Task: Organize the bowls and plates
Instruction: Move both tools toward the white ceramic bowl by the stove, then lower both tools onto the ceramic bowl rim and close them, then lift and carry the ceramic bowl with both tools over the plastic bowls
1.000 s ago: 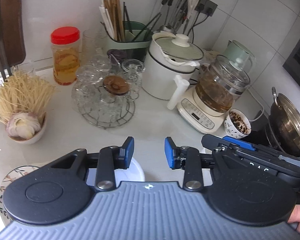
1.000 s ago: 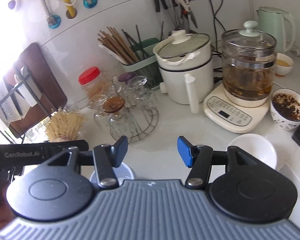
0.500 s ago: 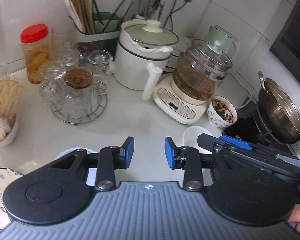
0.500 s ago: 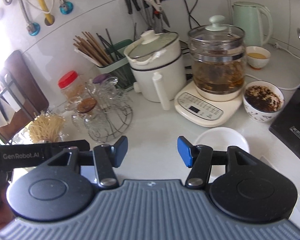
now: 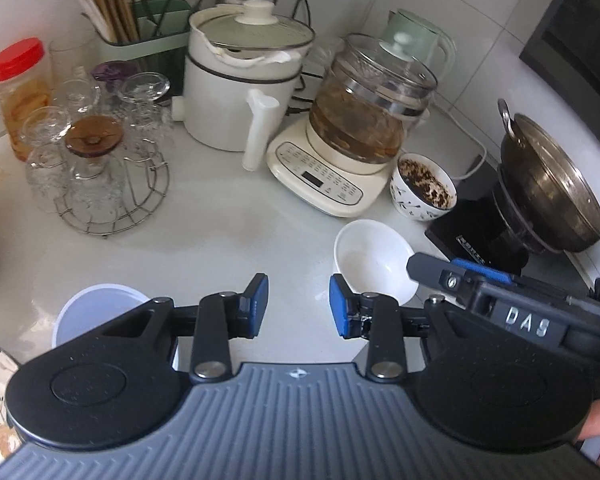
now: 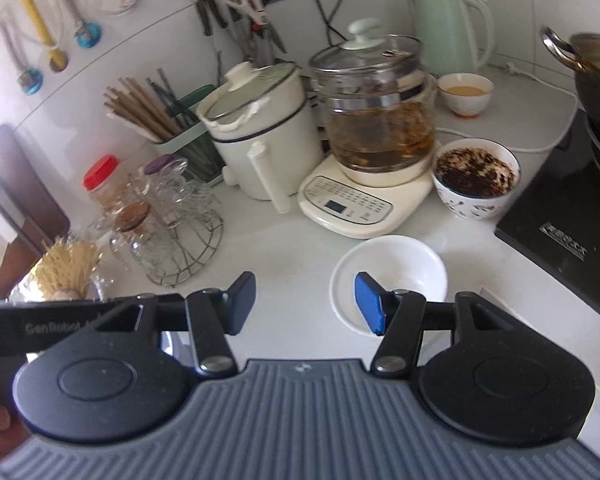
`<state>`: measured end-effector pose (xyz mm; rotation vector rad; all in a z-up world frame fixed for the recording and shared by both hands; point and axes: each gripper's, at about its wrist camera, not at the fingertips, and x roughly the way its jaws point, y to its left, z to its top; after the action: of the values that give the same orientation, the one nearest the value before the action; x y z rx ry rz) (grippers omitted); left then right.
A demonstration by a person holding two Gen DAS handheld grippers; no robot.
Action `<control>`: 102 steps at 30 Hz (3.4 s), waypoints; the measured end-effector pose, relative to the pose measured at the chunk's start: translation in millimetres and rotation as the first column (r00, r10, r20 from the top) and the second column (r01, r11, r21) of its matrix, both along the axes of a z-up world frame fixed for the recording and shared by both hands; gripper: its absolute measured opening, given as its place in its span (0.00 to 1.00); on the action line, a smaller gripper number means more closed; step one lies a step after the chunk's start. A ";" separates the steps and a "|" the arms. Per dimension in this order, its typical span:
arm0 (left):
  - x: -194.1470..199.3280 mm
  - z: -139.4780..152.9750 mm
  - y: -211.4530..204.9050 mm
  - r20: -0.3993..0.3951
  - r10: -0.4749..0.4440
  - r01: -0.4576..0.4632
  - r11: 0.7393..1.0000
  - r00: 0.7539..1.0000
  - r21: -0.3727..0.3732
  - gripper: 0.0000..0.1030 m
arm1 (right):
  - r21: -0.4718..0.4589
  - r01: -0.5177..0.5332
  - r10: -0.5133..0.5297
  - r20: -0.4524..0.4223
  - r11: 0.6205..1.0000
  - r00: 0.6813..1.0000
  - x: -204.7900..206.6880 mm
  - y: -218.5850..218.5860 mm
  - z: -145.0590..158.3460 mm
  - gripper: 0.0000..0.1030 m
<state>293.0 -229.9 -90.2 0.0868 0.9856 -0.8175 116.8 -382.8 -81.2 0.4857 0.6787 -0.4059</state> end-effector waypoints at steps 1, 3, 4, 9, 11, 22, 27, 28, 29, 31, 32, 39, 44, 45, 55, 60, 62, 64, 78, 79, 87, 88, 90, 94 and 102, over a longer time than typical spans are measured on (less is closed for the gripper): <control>1.5 -0.9 -1.8 -0.008 -0.002 0.002 1.000 1.000 0.002 0.37 | 0.003 0.014 -0.014 0.004 1.000 1.000 -0.9 -3.0 -0.4 0.56; 4.9 -2.2 -6.3 -0.021 -0.011 0.011 1.000 1.000 -0.002 0.37 | 0.003 0.034 -0.034 0.013 0.999 0.999 -2.6 -8.3 -0.8 0.56; 6.2 -2.6 -9.6 -0.022 -0.016 0.016 1.000 1.000 0.001 0.37 | 0.004 0.044 -0.044 0.015 0.999 0.999 -3.3 -10.6 -1.3 0.56; 10.9 -4.7 -27.0 -0.021 -0.049 0.050 0.999 0.999 0.012 0.37 | 0.019 0.089 -0.089 0.024 0.996 0.996 -6.0 -22.8 -4.1 0.56; 12.2 -7.7 -33.3 -0.024 -0.062 0.062 0.998 0.998 0.015 0.37 | 0.022 0.099 -0.100 0.023 0.995 0.995 -5.3 -27.2 -5.9 0.56; 27.2 -39.7 -59.6 -0.067 -0.074 0.078 0.995 0.995 0.057 0.38 | 0.050 0.148 -0.147 -0.025 0.988 0.989 -0.4 -53.2 -33.5 0.56; 35.3 -51.9 -65.1 -0.083 -0.067 0.073 0.995 0.994 0.073 0.42 | 0.079 0.164 -0.160 -0.050 0.983 0.986 4.9 -64.0 -49.2 0.56; 37.2 -54.3 -66.0 -0.089 -0.065 0.072 0.995 0.994 0.074 0.43 | 0.083 0.165 -0.161 -0.052 0.983 0.986 5.7 -65.6 -51.6 0.56; 39.4 -56.7 -66.9 -0.098 -0.063 0.070 0.995 0.993 0.074 0.43 | 0.088 0.168 -0.163 -0.057 0.982 0.985 6.7 -67.4 -53.9 0.56; 43.7 -62.6 -69.7 -0.117 -0.058 0.067 0.995 0.991 0.078 0.43 | 0.099 0.174 -0.168 -0.060 0.980 0.984 8.5 -71.1 -58.1 0.56; 45.5 -65.2 -71.7 -0.125 -0.058 0.068 0.994 0.991 0.081 0.43 | 0.105 0.177 -0.172 -0.063 0.979 0.983 9.4 -72.8 -60.3 0.56; 50.7 -75.7 -90.6 -0.138 -0.081 0.093 0.992 0.987 0.089 0.44 | 0.160 0.198 -0.186 -0.090 0.967 0.978 15.5 -87.0 -78.5 0.56; 55.7 -88.6 -104.6 -0.179 -0.079 0.094 0.992 0.981 0.080 0.44 | 0.166 0.205 -0.191 -0.094 0.965 0.977 22.8 -94.8 -85.8 0.56; 57.0 -91.0 -106.2 -0.194 -0.079 0.094 0.993 0.978 0.069 0.44 | 0.160 0.212 -0.198 -0.100 0.964 0.975 24.0 -96.7 -86.7 0.56; 62.1 -101.5 -130.6 -0.243 -0.111 0.124 0.992 0.964 0.039 0.44 | 0.125 0.298 -0.281 -0.139 0.946 0.950 20.6 -118.8 -96.2 0.56; 63.0 -106.6 -145.9 -0.255 -0.139 0.156 0.987 0.957 0.047 0.44 | 0.171 0.317 -0.288 -0.172 0.933 0.942 17.3 -129.7 -108.5 0.56; 63.4 -108.7 -149.9 -0.253 -0.142 0.161 0.985 0.957 0.056 0.43 | 0.208 0.324 -0.290 -0.180 0.923 0.940 15.3 -133.8 -114.0 0.56; 63.3 -110.2 -151.8 -0.237 -0.132 0.151 0.986 0.963 0.066 0.39 | 0.237 0.326 -0.287 -0.185 0.915 0.940 14.1 -136.9 -118.7 0.53; 61.9 -122.6 -158.8 -0.244 -0.151 0.179 0.979 0.958 0.100 0.15 | 0.233 0.282 -0.239 -0.196 0.931 0.951 20.7 -131.8 -124.1 0.24; 62.1 -122.6 -158.8 -0.244 -0.151 0.180 0.979 0.958 0.099 0.14 | 0.236 0.281 -0.239 -0.194 0.930 0.952 20.6 -132.0 -124.0 0.22; 59.7 -119.1 -157.9 -0.229 -0.161 0.187 0.978 0.960 0.095 0.10 | 0.244 0.281 -0.240 -0.185 0.928 0.953 20.5 -129.8 -123.9 0.13; 59.3 -118.0 -157.1 -0.226 -0.162 0.187 0.978 0.961 0.093 0.10 | 0.241 0.279 -0.239 -0.185 0.929 0.953 20.4 -129.1 -123.1 0.13; 59.7 -116.4 -154.3 -0.228 -0.162 0.187 0.978 0.960 0.089 0.10 | 0.237 0.275 -0.237 -0.180 0.932 0.955 19.5 -126.8 -120.8 0.13; 59.4 -111.2 -146.8 -0.223 -0.157 0.180 0.980 0.962 0.088 0.10 | 0.252 0.263 -0.229 -0.159 0.931 0.960 16.2 -121.8 -115.0 0.13; 56.5 -98.5 -128.9 -0.214 -0.141 0.158 0.986 0.967 0.062 0.10 | 0.250 0.239 -0.216 -0.116 0.938 0.970 12.1 -107.1 -97.9 0.13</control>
<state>349.6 -358.8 -188.8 0.1464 1.2211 -0.9402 128.9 -489.9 -179.1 0.8068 0.7683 -0.5611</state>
